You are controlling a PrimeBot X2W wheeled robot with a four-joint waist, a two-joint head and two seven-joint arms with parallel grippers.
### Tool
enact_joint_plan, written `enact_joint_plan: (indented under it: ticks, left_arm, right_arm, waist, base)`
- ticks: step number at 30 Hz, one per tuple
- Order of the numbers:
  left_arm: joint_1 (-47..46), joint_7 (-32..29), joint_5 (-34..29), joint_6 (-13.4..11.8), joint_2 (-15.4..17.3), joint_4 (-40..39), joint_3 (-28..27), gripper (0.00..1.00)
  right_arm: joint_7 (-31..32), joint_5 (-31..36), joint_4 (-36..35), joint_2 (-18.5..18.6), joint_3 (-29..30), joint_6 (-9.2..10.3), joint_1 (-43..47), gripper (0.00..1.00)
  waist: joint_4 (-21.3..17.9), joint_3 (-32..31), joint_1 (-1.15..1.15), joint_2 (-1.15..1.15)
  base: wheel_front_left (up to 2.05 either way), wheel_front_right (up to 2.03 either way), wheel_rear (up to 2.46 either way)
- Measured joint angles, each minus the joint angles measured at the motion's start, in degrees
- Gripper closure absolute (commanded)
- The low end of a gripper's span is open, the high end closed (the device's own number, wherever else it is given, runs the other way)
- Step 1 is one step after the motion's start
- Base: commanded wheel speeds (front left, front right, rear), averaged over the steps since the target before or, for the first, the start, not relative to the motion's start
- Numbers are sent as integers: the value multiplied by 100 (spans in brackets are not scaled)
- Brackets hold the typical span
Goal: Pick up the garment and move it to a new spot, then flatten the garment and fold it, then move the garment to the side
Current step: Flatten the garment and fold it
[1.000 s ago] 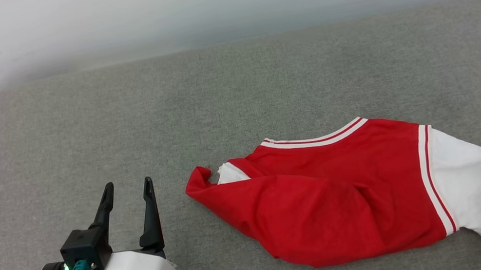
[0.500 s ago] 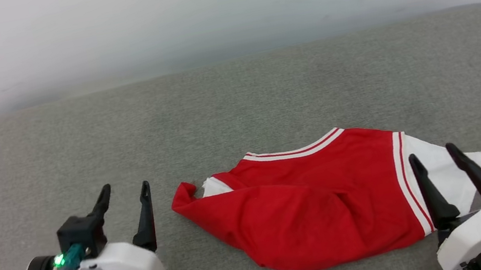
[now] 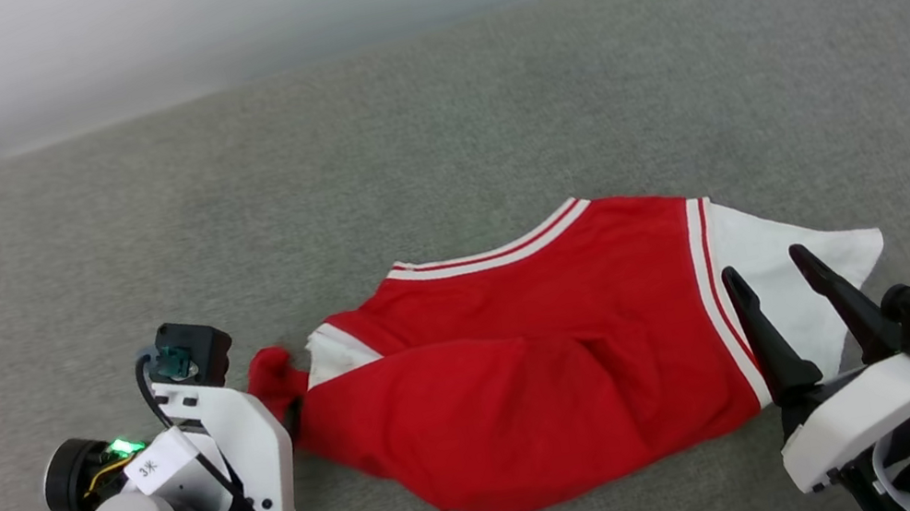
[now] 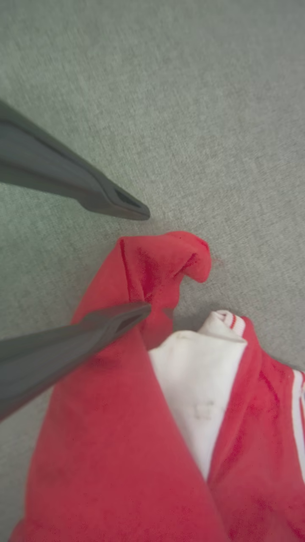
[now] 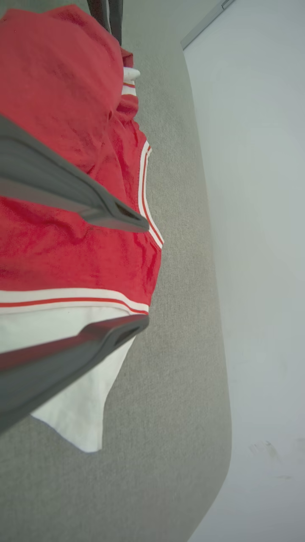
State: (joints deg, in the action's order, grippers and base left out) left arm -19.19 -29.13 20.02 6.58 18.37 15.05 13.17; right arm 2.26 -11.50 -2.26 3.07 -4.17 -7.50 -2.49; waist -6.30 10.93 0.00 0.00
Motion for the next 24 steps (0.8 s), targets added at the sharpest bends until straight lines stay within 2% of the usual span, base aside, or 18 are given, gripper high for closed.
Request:
enact_joint_plan:
  ticks: [6,7,8,9,11,13,18,24]
  left_arm:
    - [-95,-932,361,48,260,119,257,2]
    - [-122,-1089,430,49,299,107,279,47]
    - [-133,-1195,520,49,318,74,296,68]
    - [-135,-1262,594,49,343,34,310,100]
    - [-133,-1302,616,62,404,-34,343,100]
    - [-98,-1036,549,41,410,-142,337,100]
    - [80,-158,275,-259,402,-581,188,100]
    - [763,209,142,-605,296,-1597,181,100]
  right_arm:
    - [-194,-68,277,-5,-43,0,-192,0]
    - [-221,-70,316,-7,-51,0,-211,0]
    - [-232,-85,336,-7,-51,0,-229,0]
    - [-257,-100,358,-7,-54,0,-247,0]
    - [-286,-109,397,-8,-63,0,-295,0]
    - [-302,-109,412,-8,-42,0,-307,0]
    - [-302,-108,438,-10,70,0,-298,0]
    - [-224,-85,346,-10,274,0,-110,0]
  waist:
    - [-204,264,0,0]
    - [-222,287,0,0]
    - [-232,307,0,0]
    - [-234,322,0,0]
    - [-222,326,0,0]
    - [-193,311,0,0]
    - [-64,185,0,0]
    - [199,-65,0,0]
  base:
    - [0,0,0]
    - [0,0,0]
    - [0,0,0]
    - [0,0,0]
    - [0,0,0]
    - [0,0,0]
    - [0,0,0]
    - [0,0,0]
